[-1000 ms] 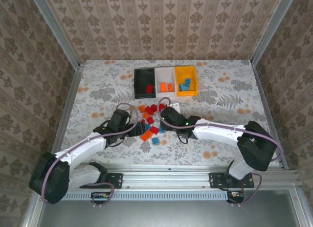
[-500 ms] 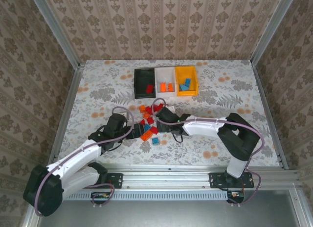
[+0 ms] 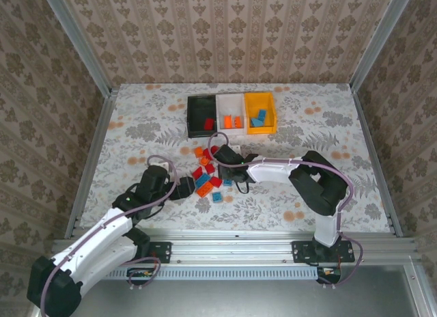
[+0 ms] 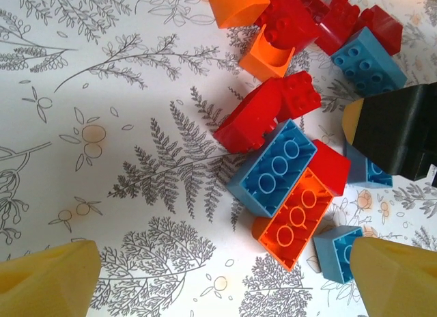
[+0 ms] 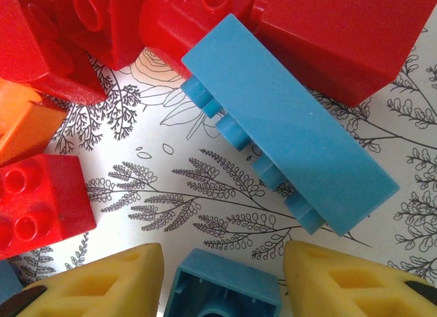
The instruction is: Sort the legos into containers by color
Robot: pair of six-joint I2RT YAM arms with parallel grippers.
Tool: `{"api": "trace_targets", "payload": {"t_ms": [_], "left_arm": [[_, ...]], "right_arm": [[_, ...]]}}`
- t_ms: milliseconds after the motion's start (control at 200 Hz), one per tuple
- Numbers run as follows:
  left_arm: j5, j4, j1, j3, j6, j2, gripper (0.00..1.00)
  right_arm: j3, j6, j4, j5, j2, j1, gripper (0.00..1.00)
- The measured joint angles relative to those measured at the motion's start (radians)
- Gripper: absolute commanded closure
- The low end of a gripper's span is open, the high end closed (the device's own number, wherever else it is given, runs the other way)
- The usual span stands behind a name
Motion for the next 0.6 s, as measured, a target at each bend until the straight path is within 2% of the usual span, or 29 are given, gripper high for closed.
{"api": "trace_targets", "payload": {"t_ms": [80, 175, 345, 605], "left_arm": [[0.0, -0.001, 0.0, -0.003, 0.0, 0.006, 0.03], [0.0, -0.001, 0.005, -0.013, 0.0, 0.013, 0.03], [0.0, -0.002, 0.006, -0.023, 0.0, 0.013, 0.03], [0.017, 0.017, 0.006, -0.023, 0.0, 0.024, 0.03]], "right_arm": [[0.0, 0.0, -0.001, 0.002, 0.006, 0.0, 0.6], [0.0, 0.001, -0.007, 0.008, 0.006, 0.0, 0.65], [-0.014, -0.004, -0.011, 0.015, -0.02, 0.003, 0.66], [-0.016, -0.066, -0.064, 0.059, -0.179, -0.008, 0.66]]}}
